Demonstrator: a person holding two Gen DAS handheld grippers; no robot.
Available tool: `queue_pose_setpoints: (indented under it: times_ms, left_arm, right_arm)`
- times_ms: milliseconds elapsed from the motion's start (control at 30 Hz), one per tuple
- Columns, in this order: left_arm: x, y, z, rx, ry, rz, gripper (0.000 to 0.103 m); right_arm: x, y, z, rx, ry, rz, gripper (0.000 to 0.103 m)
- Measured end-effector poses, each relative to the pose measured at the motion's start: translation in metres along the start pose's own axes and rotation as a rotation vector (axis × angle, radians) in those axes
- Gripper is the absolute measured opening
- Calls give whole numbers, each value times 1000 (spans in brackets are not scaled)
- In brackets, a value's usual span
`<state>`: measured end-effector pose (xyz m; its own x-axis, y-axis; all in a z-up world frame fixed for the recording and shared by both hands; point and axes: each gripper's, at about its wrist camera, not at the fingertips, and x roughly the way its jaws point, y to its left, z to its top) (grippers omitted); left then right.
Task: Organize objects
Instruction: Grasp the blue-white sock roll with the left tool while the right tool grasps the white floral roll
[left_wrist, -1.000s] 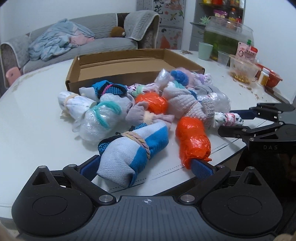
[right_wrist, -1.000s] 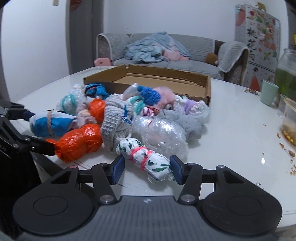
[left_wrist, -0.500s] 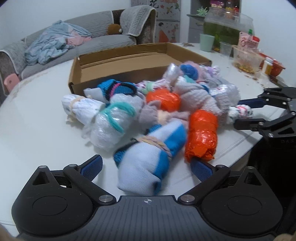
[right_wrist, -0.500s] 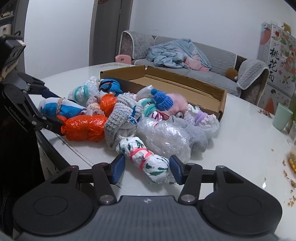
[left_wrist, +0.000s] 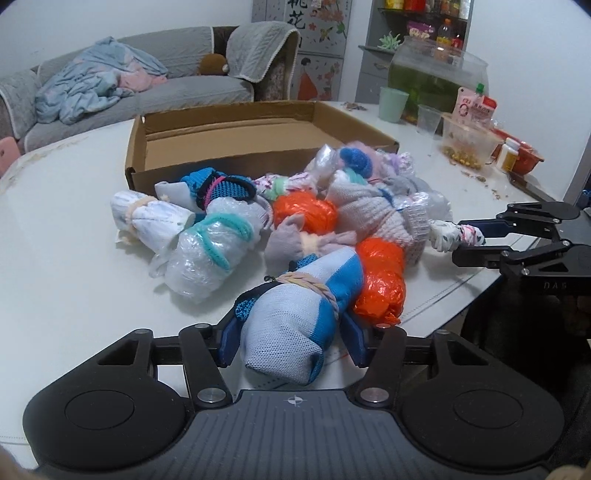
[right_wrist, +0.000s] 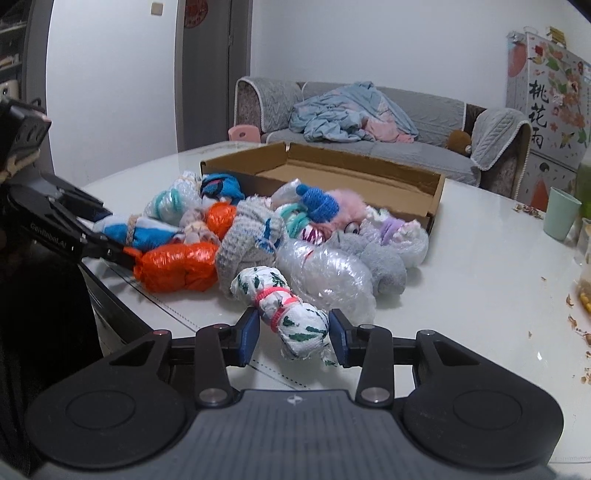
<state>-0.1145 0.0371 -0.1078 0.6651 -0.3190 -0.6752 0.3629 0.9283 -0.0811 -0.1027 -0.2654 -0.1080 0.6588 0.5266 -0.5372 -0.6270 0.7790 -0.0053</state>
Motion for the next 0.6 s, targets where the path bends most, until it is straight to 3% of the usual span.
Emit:
queue_pose_setpoints:
  times_ms: [333,600]
  left_arm:
    - [-25,9,17,-34,-60,44,62]
    - [-36,30,75,-88,-146,82,62]
  right_arm:
    - [-20,-4,21,-17,-48,10,37]
    - [-22,-34,83,8,-133,50,37]
